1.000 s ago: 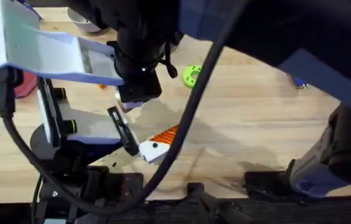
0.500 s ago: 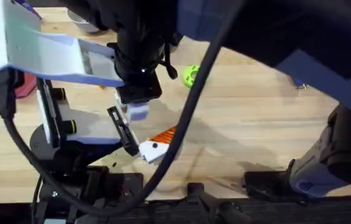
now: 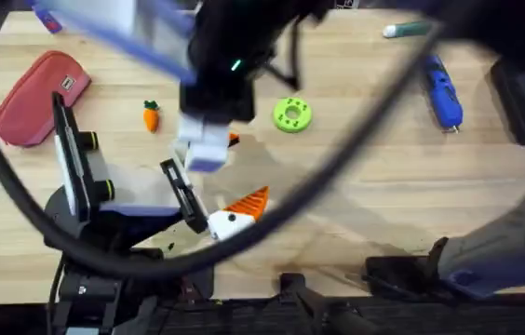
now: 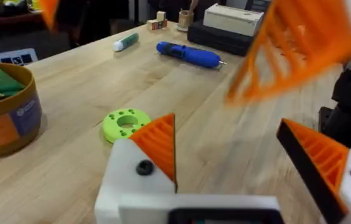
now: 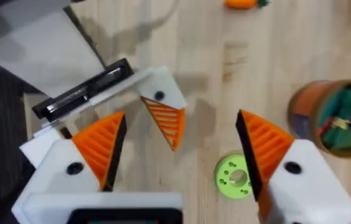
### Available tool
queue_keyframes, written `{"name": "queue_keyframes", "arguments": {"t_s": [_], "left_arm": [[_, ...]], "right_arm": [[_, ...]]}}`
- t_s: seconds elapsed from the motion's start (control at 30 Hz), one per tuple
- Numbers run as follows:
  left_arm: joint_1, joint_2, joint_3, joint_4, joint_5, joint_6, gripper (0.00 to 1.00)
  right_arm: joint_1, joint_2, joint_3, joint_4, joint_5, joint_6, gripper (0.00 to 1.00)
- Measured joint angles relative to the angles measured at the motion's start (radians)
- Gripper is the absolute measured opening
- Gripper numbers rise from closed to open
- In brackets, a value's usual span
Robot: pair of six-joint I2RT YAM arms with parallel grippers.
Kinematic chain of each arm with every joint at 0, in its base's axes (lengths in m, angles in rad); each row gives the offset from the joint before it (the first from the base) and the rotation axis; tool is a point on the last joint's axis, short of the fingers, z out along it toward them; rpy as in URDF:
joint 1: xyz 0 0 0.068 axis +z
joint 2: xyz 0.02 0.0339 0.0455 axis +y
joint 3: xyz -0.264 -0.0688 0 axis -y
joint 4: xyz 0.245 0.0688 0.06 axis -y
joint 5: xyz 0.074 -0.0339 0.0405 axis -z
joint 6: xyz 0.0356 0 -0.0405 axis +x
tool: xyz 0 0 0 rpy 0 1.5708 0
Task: Pick up the gripper from the table and insert it into the empty holder that is missing its gripper. Then pick up a screw, insert it into the mounting hole, and use the screwdriver to tighten it. Finally, clean up the table by picking up the vegetable and placing it into the bucket.
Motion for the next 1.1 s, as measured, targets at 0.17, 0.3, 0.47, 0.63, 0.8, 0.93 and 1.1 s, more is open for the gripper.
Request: {"name": "queue_keyframes", "arguments": {"t_s": [0.17, 0.3, 0.47, 0.63, 0.8, 0.93, 1.1], "left_arm": [[0.0, 0.0, 0.0, 0.0, 0.0, 0.002, 0.999], [0.0, 0.0, 0.0, 0.0, 0.0, 0.002, 0.999], [0.0, 0.0, 0.0, 0.0, 0.0, 0.002, 0.999], [0.0, 0.0, 0.0, 0.0, 0.0, 0.002, 0.999], [0.0, 0.0, 0.0, 0.0, 0.0, 0.002, 0.999], [0.0, 0.0, 0.0, 0.0, 0.0, 0.002, 0.999], [0.0, 0.0, 0.0, 0.0, 0.0, 0.002, 0.999]], "right_arm": [[-0.046, -0.179, -0.133, 0.134, -0.002, 0.079, 0.991], [-0.125, -0.369, -0.393, 0.306, -0.012, 0.183, 0.993], [-0.349, -0.576, -0.604, 0.296, -0.011, 0.361, 0.992], [-0.561, -0.741, -0.734, 0.282, -0.012, 0.454, 0.993], [-0.679, -0.836, -0.857, 0.29, -0.011, 0.487, 0.992], [-0.688, -0.835, -0.888, 0.285, -0.012, 0.495, 0.992], [-0.688, -0.829, -0.888, 0.28, -0.012, 0.497, 0.993]]}}
